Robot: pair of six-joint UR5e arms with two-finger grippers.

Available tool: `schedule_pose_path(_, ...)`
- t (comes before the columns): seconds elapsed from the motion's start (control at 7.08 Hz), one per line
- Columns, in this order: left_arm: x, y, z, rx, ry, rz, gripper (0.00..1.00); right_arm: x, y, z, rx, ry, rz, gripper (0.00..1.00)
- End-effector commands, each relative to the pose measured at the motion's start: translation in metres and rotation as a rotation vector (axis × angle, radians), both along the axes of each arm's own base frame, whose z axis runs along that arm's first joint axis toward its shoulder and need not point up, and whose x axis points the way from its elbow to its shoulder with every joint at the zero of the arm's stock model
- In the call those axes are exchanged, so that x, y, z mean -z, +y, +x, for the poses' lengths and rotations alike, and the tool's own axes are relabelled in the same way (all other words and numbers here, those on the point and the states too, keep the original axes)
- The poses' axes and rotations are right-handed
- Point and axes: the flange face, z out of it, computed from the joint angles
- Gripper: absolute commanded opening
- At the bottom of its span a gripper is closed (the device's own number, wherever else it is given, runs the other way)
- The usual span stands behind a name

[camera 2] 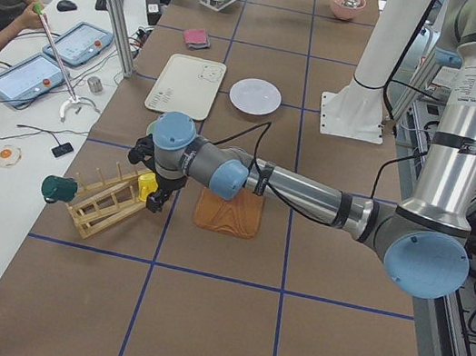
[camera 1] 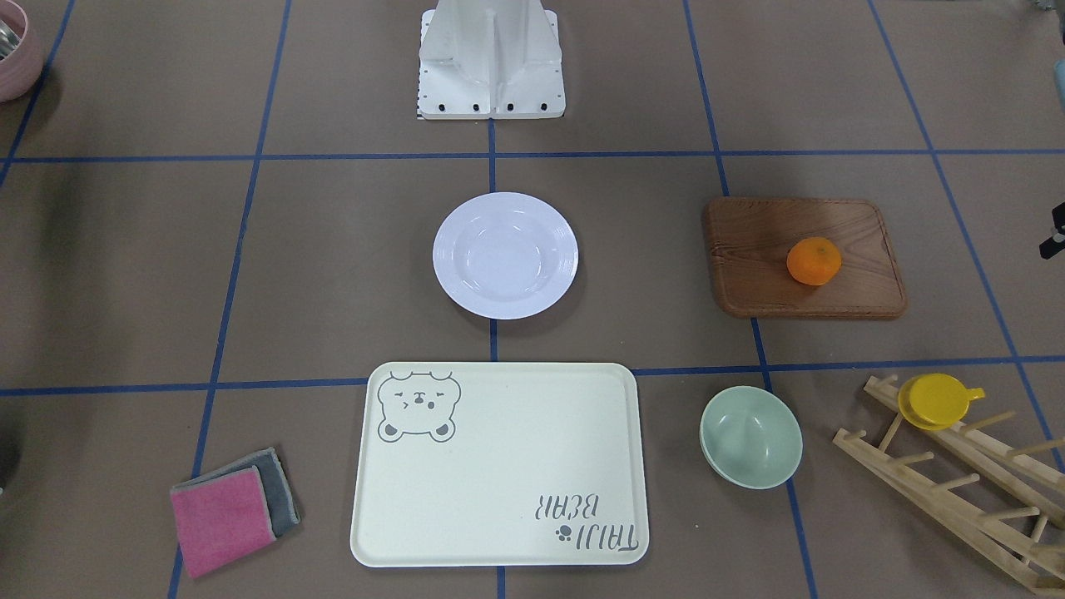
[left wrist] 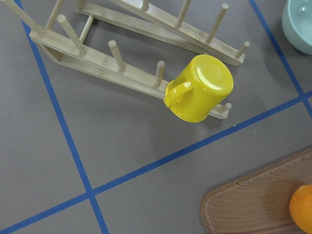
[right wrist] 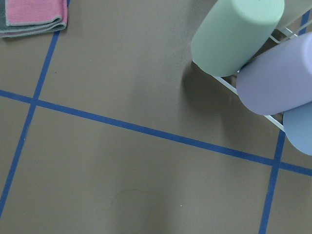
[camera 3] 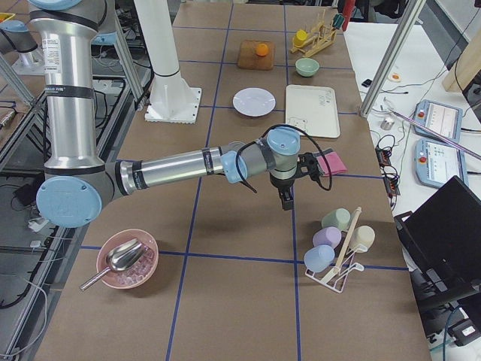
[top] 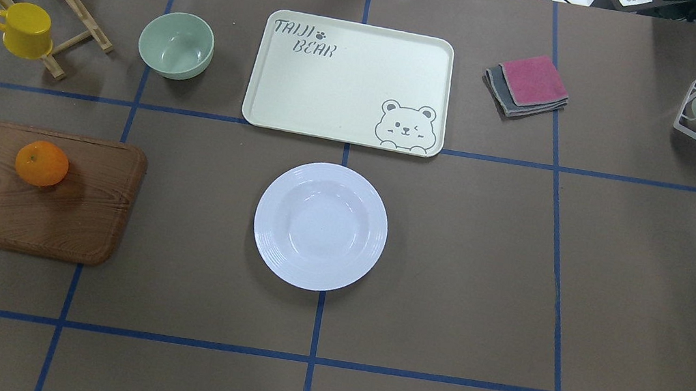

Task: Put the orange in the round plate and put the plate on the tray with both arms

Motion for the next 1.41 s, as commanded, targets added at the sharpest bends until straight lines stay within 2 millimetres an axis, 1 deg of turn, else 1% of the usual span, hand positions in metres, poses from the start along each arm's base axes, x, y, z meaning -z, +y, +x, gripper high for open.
schedule_pose_path(0.0, -0.002, 0.003, 0.000, -0.001, 0.004, 0.022, 1.00, 0.001, 0.000, 0.000, 0.003, -0.005, 0.000, 1.00)
schedule_pose_path(0.42, -0.002, 0.002, 0.001, -0.009, -0.001, 0.043, 1.00, -0.004, 0.000, -0.001, 0.007, -0.006, -0.008, 1.00)
schedule_pose_path(0.57, -0.002, 0.002, 0.010, -0.023, -0.002, 0.047, 1.00, -0.010, 0.005, 0.000, 0.008, -0.002, -0.017, 1.00)
schedule_pose_path(0.71, -0.001, 0.000, 0.019, -0.033, -0.019, 0.056, 1.00, -0.015, 0.005, 0.000, 0.006, 0.006, -0.023, 1.00)
schedule_pose_path(0.85, 0.002, -0.003, 0.027, -0.024, -0.072, 0.077, 1.00, -0.018, 0.005, 0.000, 0.006, 0.008, -0.029, 1.00)
schedule_pose_path(0.99, 0.002, -0.003, 0.029, -0.024, -0.084, 0.079, 1.00, -0.022, 0.007, 0.001, 0.006, 0.009, -0.038, 1.00)
schedule_pose_path(1.13, -0.004, -0.001, 0.030, -0.026, -0.088, 0.068, 1.00, -0.030, 0.013, 0.002, 0.005, 0.014, -0.054, 1.00)
schedule_pose_path(1.27, -0.006, 0.000, 0.029, -0.025, -0.085, 0.059, 1.00, -0.037, 0.020, 0.003, 0.007, 0.015, -0.067, 1.00)
